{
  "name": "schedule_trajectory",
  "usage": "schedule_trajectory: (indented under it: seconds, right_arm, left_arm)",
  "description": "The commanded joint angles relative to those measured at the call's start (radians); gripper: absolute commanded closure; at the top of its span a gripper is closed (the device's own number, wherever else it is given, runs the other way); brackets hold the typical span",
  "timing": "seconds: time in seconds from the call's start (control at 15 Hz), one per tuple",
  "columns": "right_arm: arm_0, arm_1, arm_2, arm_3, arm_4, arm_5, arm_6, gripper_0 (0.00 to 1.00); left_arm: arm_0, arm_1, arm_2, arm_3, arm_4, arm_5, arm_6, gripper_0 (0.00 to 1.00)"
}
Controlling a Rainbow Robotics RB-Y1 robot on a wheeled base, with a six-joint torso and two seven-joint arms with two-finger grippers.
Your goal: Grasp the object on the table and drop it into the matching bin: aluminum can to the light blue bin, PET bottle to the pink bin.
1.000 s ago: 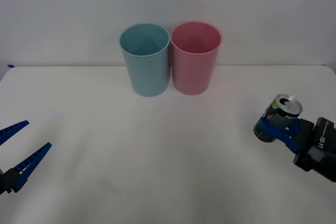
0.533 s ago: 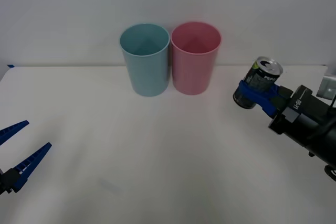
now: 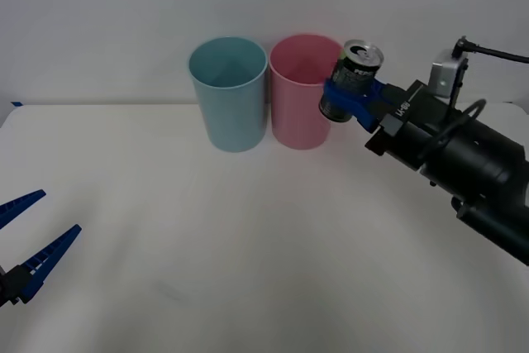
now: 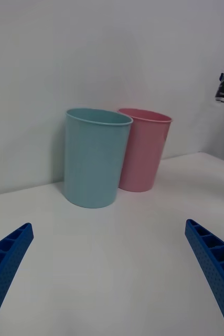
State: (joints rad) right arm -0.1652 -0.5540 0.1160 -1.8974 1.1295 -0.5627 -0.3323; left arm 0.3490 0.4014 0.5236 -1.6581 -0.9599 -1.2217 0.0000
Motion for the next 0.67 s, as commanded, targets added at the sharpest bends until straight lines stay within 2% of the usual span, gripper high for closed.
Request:
schedule_trajectory:
  seconds: [0.07, 0.33, 0.53, 0.67]
  right_arm:
    - [-0.149, 0.0, 0.073, 0.118, 0.006, 0.004, -0.005, 1.0]
    - [-0.32, 0.032, 0.163, 0.282, 0.013, 0.075, -0.001, 1.0]
    - [-0.448, 0.117, 0.168, 0.442, 0.092, 0.087, -0.004, 1.0]
    - [-0.534, 0.17, 0.168, 0.546, 0.108, 0.11, 0.004, 1.0]
  left_arm:
    - [0.0, 0.0, 0.0, 0.0, 0.0, 0.0, 0.0, 0.0]
    - [0.0, 0.0, 0.0, 0.0, 0.0, 0.0, 0.0, 0.0]
    - [0.0, 0.0, 0.0, 0.0, 0.0, 0.0, 0.0, 0.0]
    - [0.0, 0.0, 0.0, 0.0, 0.0, 0.0, 0.0, 0.0]
